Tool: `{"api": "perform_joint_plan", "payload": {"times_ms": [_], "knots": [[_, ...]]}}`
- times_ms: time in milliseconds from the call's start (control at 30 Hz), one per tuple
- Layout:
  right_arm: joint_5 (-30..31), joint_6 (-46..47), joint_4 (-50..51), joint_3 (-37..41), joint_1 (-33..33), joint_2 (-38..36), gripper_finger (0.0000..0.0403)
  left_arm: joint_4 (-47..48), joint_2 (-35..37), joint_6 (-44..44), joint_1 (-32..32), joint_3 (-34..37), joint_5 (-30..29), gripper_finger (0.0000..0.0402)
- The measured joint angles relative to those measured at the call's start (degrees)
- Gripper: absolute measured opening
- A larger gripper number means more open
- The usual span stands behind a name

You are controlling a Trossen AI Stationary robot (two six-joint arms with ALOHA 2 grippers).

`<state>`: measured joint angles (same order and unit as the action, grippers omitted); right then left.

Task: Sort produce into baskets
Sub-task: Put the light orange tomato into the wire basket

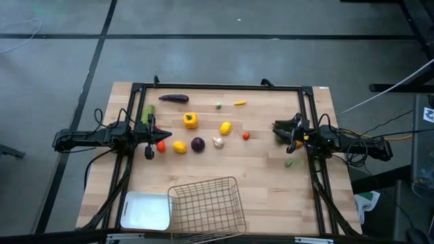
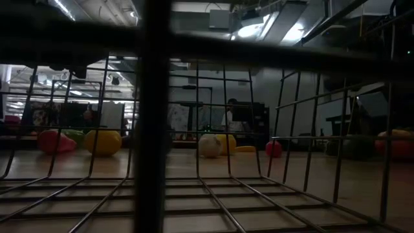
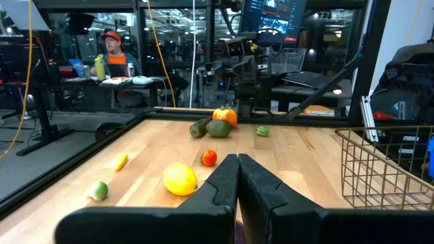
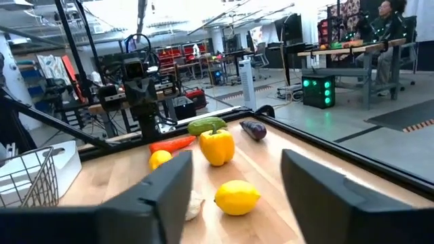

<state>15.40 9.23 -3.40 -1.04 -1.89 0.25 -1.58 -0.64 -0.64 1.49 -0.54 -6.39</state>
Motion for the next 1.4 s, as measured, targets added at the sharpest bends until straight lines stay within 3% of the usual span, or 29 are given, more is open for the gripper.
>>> {"api": "perform_joint_plan", "payload": {"times_ms": [300,567,867,1067,1267,1400], "knots": [[0.02,0.07,0.85,-0.72,0.0,0.0,0.0307,-0.01,0.01,-1.34,-0.01,0.02,0.02,0.0005],[1.38,1.15,8.21,-6.24,0.02,0.0,0.0312,-0.73,0.01,-6.49,0.0,0.02,-0.15,0.0005],[6.17,13.44,25.29,-13.89,0.01,0.79,0.0312,-0.72,0.02,-6.49,0.01,0.02,-0.31,0.0005],[7.11,16.38,30.71,-18.41,0.0,6.11,0.0312,-1.18,0.02,-6.48,0.01,0.01,-0.35,0.0005],[7.51,16.48,32.97,-23.25,0.0,15.88,0.0312,-1.1,0.02,-6.47,0.01,0.02,-0.4,0.0005],[8.55,16.48,40.3,-29.07,0.0,23.32,0.0312,-0.77,0.0,-6.47,0.01,0.0,-0.42,0.0005]]}}
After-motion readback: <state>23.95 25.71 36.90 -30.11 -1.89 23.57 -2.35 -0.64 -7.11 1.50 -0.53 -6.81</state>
